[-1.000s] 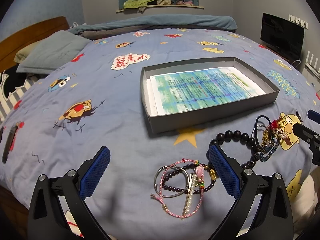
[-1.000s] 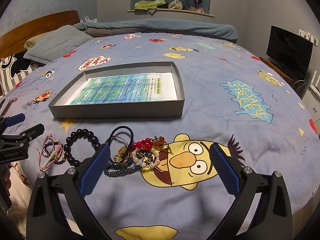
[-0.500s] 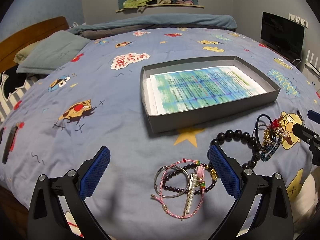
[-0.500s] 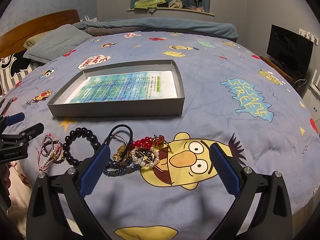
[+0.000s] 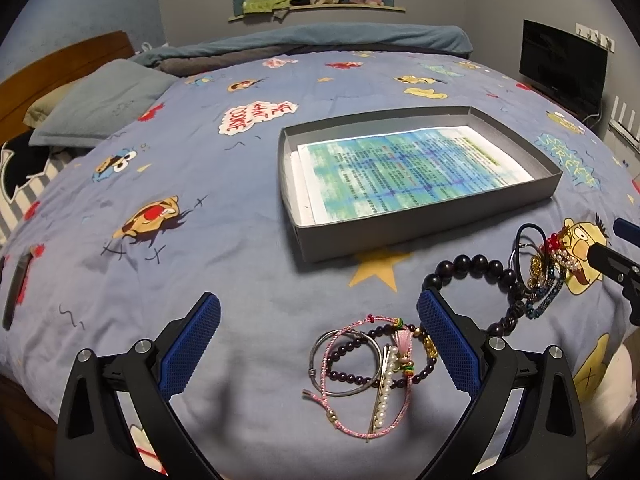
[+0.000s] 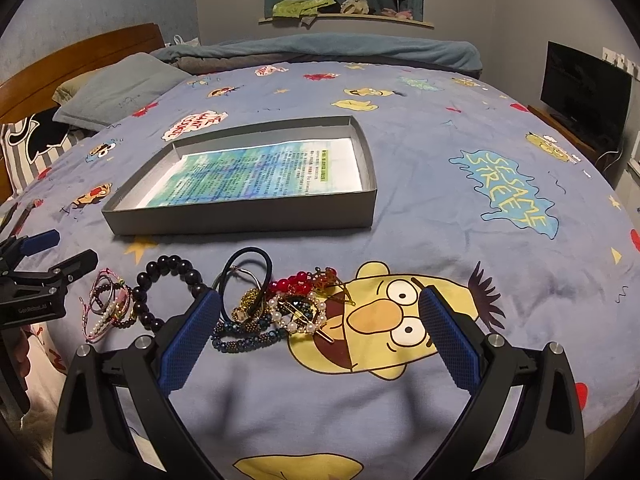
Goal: Organize jewelry
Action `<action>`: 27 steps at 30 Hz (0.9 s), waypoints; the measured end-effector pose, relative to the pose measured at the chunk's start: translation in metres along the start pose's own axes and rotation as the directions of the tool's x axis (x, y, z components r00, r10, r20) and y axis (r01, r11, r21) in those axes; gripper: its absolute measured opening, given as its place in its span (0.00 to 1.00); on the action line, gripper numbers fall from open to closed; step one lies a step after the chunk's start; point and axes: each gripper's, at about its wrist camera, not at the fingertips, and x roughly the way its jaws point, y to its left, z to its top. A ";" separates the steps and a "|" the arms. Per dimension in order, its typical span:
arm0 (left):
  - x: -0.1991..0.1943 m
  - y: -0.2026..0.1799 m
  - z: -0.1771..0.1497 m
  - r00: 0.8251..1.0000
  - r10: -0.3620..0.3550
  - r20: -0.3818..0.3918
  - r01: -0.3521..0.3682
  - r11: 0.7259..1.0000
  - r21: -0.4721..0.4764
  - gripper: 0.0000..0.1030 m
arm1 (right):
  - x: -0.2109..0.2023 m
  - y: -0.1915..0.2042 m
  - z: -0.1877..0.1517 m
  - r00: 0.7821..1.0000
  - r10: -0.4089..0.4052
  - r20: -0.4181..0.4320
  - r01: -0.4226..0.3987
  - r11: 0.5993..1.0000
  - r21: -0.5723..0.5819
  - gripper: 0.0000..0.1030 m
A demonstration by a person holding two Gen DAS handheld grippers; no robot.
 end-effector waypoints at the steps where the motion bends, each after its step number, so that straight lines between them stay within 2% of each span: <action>1: 0.000 0.000 -0.001 1.000 -0.003 0.004 0.003 1.000 0.001 0.96 | 0.000 -0.001 0.000 1.000 0.009 0.003 -0.009 1.000 0.003 0.95; 5: -0.003 0.004 -0.002 0.999 -0.045 0.019 0.045 0.999 -0.010 0.96 | 0.001 -0.001 -0.001 1.000 0.029 0.002 -0.029 1.000 0.004 0.95; 7: -0.004 0.005 -0.003 0.998 -0.058 0.026 0.058 0.998 -0.011 0.96 | 0.002 0.002 -0.002 0.999 0.036 -0.003 -0.036 0.999 -0.013 0.91; 9: -0.004 0.004 -0.004 0.998 -0.057 0.034 0.057 0.998 0.002 0.96 | 0.006 0.005 -0.003 0.999 0.044 -0.018 -0.045 0.999 -0.029 0.73; 13: -0.005 0.001 -0.005 0.997 -0.064 0.039 0.063 0.998 0.025 0.96 | 0.012 0.006 -0.005 0.997 0.069 -0.038 -0.071 0.997 -0.030 0.59; 15: -0.006 0.001 -0.006 0.996 -0.073 0.043 0.072 0.997 0.024 0.96 | 0.013 0.002 -0.003 0.998 0.062 -0.028 -0.062 0.998 -0.022 0.49; 23: -0.004 0.006 -0.006 0.996 -0.081 0.036 0.080 0.997 0.023 0.96 | 0.027 -0.016 0.010 0.998 0.055 -0.036 -0.055 0.998 -0.004 0.28; 27: -0.003 0.013 -0.008 0.996 -0.084 0.022 0.084 0.996 0.029 0.96 | 0.032 -0.022 0.011 0.996 0.065 -0.058 -0.066 0.998 -0.013 0.26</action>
